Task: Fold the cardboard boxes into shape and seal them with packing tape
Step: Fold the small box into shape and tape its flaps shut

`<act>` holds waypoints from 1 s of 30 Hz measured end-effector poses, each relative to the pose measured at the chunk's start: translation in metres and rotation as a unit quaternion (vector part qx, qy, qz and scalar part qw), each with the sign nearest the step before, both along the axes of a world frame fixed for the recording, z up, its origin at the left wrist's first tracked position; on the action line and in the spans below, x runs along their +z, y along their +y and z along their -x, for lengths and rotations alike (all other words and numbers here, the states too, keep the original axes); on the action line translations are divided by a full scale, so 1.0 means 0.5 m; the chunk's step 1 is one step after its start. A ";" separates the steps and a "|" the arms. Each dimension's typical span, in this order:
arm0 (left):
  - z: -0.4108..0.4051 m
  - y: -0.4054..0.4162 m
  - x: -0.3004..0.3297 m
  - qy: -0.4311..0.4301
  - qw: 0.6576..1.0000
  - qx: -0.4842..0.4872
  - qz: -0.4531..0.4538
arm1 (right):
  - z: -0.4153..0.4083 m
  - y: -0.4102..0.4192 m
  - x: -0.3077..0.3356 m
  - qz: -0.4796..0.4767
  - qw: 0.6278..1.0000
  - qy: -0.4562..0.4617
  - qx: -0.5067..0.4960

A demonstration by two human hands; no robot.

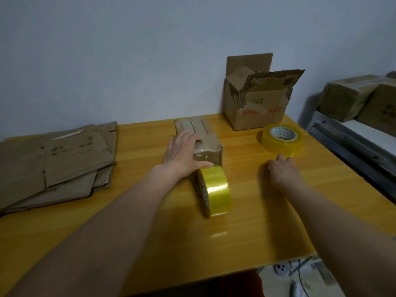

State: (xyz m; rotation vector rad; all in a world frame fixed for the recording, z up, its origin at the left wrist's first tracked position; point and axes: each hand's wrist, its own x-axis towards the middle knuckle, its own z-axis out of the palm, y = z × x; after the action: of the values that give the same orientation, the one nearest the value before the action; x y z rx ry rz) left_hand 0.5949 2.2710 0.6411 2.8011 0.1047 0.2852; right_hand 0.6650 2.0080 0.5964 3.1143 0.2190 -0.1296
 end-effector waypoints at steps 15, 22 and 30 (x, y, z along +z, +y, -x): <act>0.050 -0.018 -0.025 -0.104 0.949 0.189 0.229 | 0.125 0.152 0.161 -0.727 0.644 0.217 0.099; 0.074 -0.051 -0.036 -0.069 0.854 0.230 0.462 | 0.123 0.166 0.144 -0.720 0.657 0.174 0.138; 0.077 -0.071 -0.033 -0.083 0.792 0.175 0.579 | 0.122 0.173 0.132 -0.518 0.833 -0.010 0.192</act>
State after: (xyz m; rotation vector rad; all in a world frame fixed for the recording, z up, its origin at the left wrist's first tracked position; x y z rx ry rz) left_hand 0.5565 2.2357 0.6248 1.5001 0.5507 0.3752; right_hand 0.6038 2.0945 0.6622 3.9801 1.3113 0.0642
